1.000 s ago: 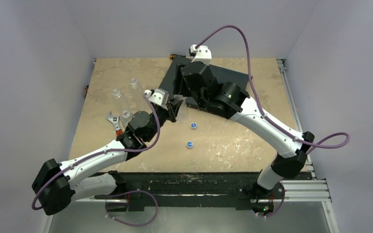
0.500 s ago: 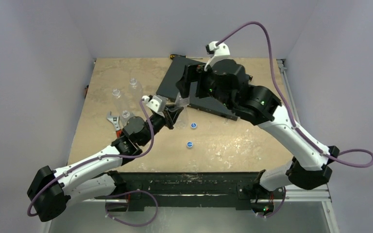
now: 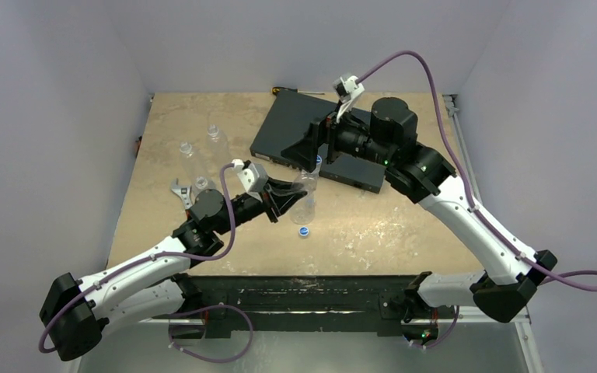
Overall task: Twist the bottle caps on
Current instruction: Screw the bottle cap onto the plastic bottle.
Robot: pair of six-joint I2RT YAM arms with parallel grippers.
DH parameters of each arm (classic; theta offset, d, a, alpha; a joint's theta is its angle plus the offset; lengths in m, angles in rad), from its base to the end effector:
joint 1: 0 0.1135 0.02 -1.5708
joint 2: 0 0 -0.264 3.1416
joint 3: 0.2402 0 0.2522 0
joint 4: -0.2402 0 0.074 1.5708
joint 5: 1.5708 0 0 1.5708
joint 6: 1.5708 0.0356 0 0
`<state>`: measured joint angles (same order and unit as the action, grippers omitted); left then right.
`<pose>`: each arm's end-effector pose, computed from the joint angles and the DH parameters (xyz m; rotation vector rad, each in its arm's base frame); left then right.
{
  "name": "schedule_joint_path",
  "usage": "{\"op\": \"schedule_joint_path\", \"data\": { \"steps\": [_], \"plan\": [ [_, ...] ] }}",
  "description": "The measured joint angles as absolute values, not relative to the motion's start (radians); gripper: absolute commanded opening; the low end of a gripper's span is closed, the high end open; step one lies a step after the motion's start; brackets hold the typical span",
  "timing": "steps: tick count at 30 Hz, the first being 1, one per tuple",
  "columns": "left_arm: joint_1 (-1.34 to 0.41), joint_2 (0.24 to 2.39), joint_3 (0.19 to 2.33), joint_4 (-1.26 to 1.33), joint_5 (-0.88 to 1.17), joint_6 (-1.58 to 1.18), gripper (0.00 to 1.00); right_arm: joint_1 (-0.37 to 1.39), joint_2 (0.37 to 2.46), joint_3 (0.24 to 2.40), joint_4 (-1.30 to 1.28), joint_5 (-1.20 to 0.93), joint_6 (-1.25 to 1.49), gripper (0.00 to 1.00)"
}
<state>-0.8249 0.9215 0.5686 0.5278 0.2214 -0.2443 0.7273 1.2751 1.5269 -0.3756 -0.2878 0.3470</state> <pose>0.1422 -0.1655 0.3143 0.6071 1.3520 -1.0330 0.1970 0.1888 0.4718 -0.5625 1.7122 1.0305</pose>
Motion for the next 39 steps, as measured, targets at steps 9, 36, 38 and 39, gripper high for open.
{"op": "schedule_joint_path", "data": {
  "steps": [9, 36, 38, 39],
  "plan": [
    [-0.825, 0.922, 0.581, 0.531, 0.279, -0.282, 0.00, 0.728, 1.269, 1.461, -0.275, -0.379, 0.323, 0.98],
    [-0.776, 0.923, 0.586, 0.588, 0.370, -0.383, 0.00, 0.785, 1.210, 1.446, -0.311, -0.383, 0.200, 0.98],
    [-0.772, 0.923, 0.585, 0.590, 0.374, -0.385, 0.00, 0.799, 1.211, 1.446, -0.320, -0.377, 0.193, 0.98],
    [-0.770, 0.925, 0.585, 0.592, 0.375, -0.387, 0.00, 0.805, 1.211, 1.446, -0.324, -0.374, 0.190, 0.98]
  ]
}}
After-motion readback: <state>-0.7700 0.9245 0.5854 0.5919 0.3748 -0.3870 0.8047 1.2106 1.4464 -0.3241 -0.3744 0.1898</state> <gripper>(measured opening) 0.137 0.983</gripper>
